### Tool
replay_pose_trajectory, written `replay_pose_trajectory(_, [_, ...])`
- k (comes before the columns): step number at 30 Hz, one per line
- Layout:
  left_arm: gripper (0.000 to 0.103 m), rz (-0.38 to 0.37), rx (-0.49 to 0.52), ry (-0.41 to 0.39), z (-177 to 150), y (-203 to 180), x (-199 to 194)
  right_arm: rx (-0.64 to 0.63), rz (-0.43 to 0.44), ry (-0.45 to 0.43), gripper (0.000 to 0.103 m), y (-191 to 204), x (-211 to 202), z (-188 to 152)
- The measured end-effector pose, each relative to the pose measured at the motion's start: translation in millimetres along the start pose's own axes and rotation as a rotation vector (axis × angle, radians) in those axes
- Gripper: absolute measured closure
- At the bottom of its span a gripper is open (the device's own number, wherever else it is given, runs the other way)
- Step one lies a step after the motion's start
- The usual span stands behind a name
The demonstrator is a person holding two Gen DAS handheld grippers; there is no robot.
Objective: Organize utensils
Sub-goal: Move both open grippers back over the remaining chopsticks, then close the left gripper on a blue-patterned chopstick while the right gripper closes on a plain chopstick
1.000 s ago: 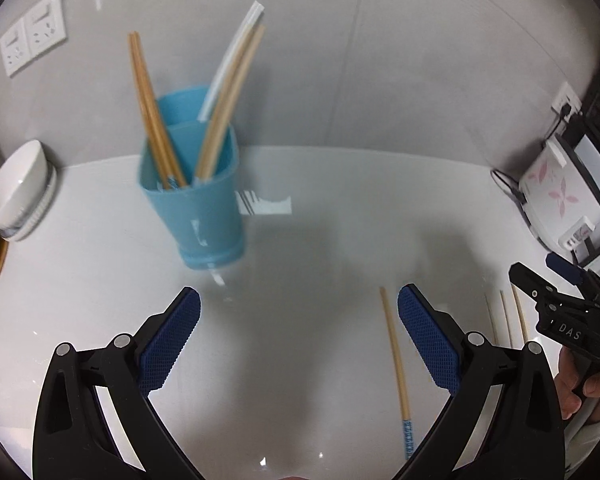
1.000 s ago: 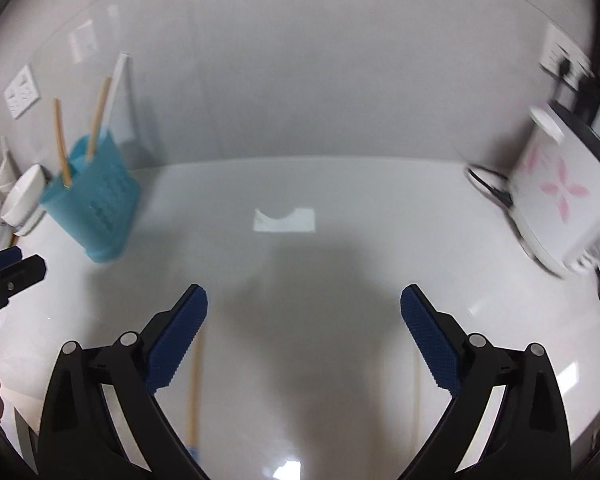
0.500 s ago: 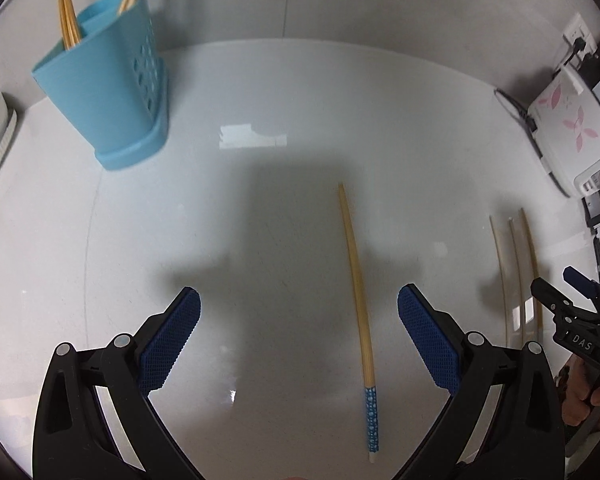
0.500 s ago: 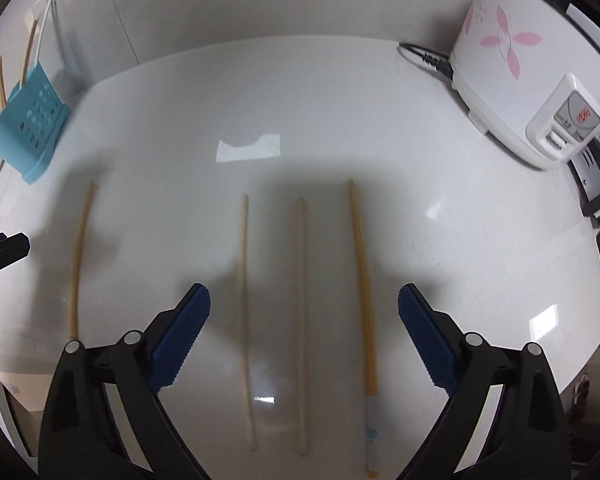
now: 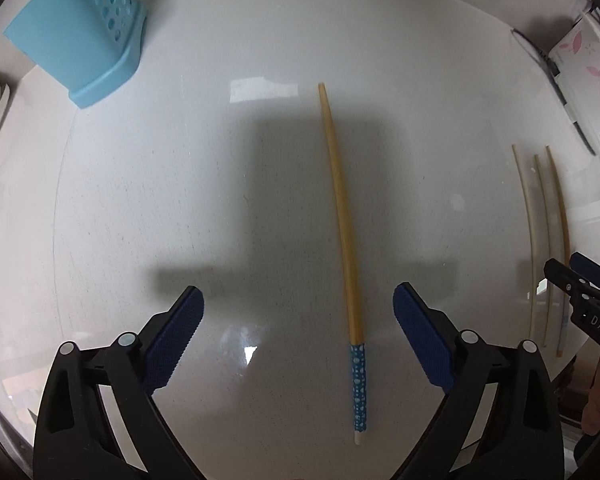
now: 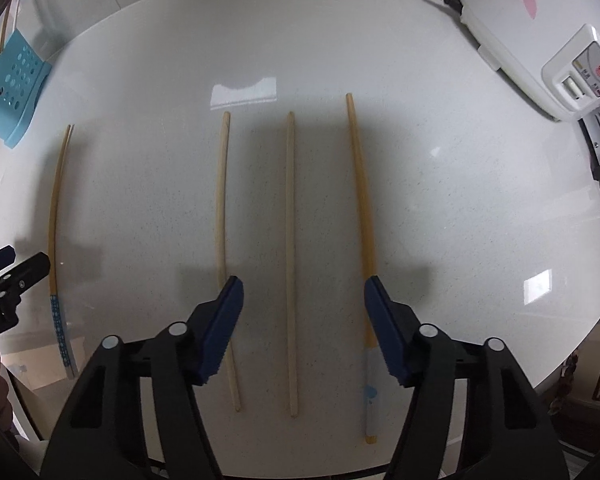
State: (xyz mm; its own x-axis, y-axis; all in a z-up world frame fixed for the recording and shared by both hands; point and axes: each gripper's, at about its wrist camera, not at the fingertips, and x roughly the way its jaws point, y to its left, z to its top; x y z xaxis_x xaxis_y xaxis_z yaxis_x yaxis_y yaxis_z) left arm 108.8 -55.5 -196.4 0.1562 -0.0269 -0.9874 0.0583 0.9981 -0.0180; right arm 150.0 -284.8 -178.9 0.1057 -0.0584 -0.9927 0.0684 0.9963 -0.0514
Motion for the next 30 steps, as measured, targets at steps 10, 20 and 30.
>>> replay_pose_trajectory(10, [0.04,0.035,0.008,0.069,8.4,-14.1,9.4,-0.001,0.021,0.084,0.067,3.5,7.0,14.2])
replay_pose_trajectory(20, [0.096,0.031,0.065,0.12,21.6,-37.1,8.0,0.01,0.024,0.133,0.099,13.8,10.7,30.4])
replay_pose_trajectory(30, [0.097,0.007,0.059,0.103,23.2,-39.4,4.9,0.013,0.037,0.136,0.1,16.7,7.9,28.8])
